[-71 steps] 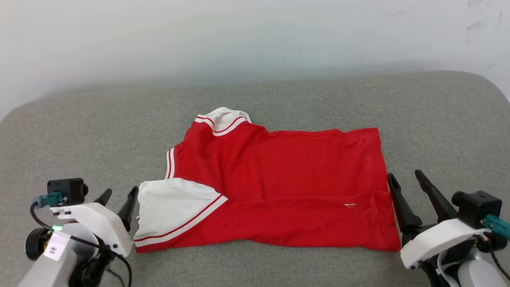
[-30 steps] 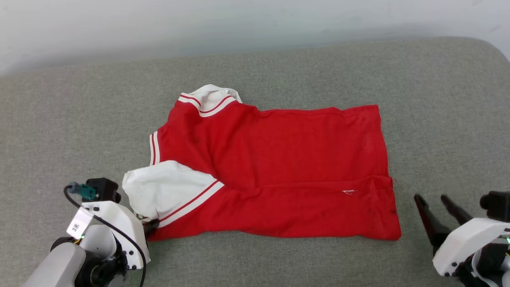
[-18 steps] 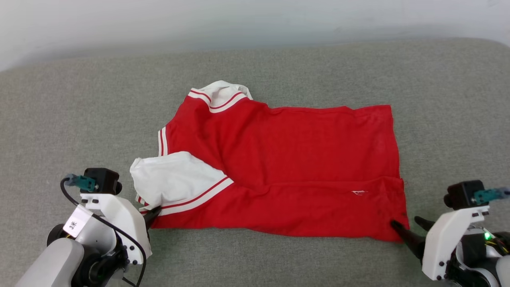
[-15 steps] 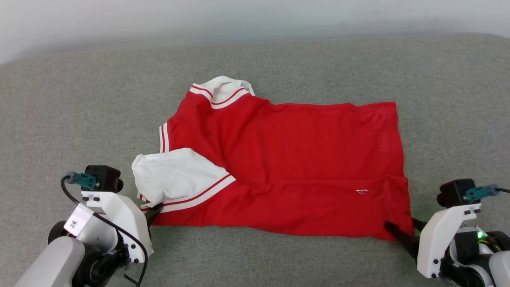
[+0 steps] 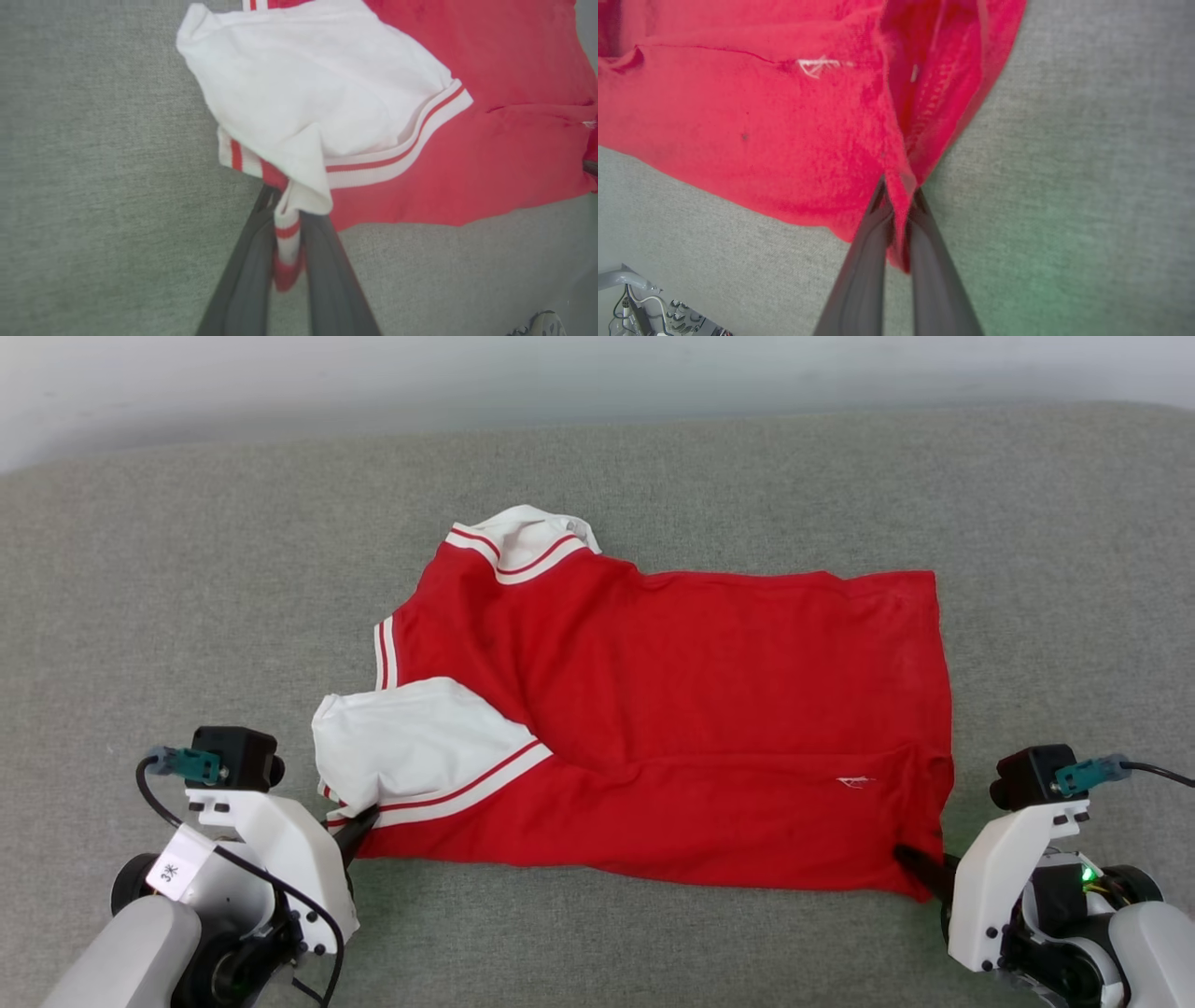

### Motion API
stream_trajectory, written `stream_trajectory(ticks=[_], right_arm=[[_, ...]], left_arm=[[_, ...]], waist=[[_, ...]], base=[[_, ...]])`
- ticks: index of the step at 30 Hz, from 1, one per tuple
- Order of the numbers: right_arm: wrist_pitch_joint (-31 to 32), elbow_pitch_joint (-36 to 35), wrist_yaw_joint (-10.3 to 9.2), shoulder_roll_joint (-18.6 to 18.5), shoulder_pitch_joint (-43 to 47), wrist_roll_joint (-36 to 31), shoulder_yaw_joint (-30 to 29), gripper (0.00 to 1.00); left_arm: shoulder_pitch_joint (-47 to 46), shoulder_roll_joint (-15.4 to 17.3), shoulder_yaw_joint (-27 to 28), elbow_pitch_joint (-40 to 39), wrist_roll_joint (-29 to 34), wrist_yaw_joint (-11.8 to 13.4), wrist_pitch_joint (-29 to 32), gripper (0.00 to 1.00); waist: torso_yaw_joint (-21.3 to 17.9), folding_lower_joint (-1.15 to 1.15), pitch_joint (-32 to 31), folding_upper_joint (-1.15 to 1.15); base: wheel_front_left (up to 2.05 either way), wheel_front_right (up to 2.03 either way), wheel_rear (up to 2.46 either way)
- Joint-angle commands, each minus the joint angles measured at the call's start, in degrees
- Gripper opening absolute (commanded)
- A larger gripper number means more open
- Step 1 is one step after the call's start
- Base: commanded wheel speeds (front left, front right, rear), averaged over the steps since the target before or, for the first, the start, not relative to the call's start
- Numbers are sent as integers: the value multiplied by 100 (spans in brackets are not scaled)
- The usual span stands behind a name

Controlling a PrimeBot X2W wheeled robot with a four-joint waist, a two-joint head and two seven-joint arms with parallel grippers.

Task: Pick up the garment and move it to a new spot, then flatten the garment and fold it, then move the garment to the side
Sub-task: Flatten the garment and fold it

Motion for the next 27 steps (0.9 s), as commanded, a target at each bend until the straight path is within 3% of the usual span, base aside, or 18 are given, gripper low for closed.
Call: stream_trajectory(ticks=[1, 17, 22, 27], right_arm=[[-14, 116, 11, 26, 0, 20, 128, 0], [-172, -235, 5, -302, 756, 210, 426, 0], [-87, -372, 5, -263, 1167, 217, 331, 0], [-85, -337, 5, -118, 1488, 198, 188, 0]], left_arm=[[69, 13, 14, -5, 26, -1, -49, 0], [1458, 157, 84, -135, -218, 329, -291, 0], [1995, 249, 156, -219, -362, 511, -301, 0], [2222, 152, 132, -116, -414, 493, -408, 0]], waist=[[-12, 0, -99, 0], [109, 0, -1373, 0], [148, 0, -1500, 0], [184, 0, -1517, 0]], base=[[0, 0, 0], [0, 0, 0], [0, 0, 0], [0, 0, 0]])
